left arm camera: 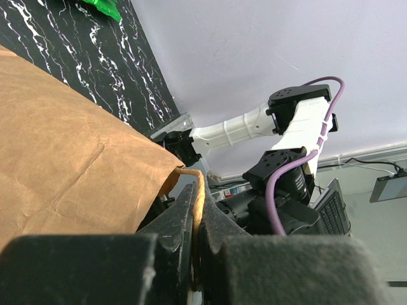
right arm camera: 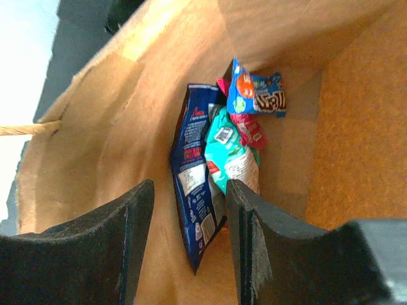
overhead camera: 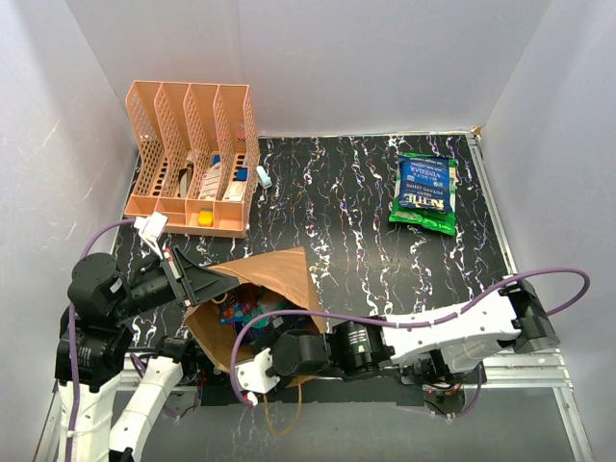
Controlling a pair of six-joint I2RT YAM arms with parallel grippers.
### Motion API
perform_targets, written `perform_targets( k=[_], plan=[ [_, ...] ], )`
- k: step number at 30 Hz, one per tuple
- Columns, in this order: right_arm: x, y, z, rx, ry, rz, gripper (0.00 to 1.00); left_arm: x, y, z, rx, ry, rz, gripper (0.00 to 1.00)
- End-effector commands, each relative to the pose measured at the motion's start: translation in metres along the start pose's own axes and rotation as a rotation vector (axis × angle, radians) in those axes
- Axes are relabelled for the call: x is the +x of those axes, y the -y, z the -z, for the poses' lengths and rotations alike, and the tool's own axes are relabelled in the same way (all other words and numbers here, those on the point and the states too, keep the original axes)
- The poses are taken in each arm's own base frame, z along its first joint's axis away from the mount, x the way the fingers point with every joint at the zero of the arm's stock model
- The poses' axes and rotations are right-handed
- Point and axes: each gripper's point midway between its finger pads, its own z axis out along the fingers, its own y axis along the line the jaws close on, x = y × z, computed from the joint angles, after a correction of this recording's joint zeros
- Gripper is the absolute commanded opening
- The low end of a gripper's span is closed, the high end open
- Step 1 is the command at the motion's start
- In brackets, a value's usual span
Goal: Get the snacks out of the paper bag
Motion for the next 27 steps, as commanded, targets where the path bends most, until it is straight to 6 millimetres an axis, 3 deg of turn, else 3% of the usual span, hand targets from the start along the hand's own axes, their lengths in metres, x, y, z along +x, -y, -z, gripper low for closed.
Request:
perform_targets(
  k=[1,6,15,22,25,27],
  plan=[
    [0.008,0.008,-0.007,0.054,-0.079,0.056,0.51,0.006,0.008,0.004,0.028,-0.032,-0.013,0.00],
    [0.026,-0.006,-0.023,0.013,-0.144,0.090,0.54,0.008,0.008,0.005,0.025,-0.043,-0.019,0.00],
    [0.071,-0.005,-0.053,0.038,-0.275,0.065,0.59,0.010,0.008,0.006,0.023,-0.044,-0.017,0.00],
    [0.100,0.022,-0.075,0.132,-0.341,0.010,0.59,0.011,0.007,0.007,0.016,-0.039,-0.015,0.00],
    [0.105,0.034,-0.083,0.164,-0.345,-0.008,0.53,0.011,0.007,0.008,0.011,-0.039,-0.018,0.00],
    [0.103,0.040,-0.086,0.173,-0.334,-0.007,0.40,0.011,0.007,0.008,0.007,-0.039,-0.021,0.00]
  ],
)
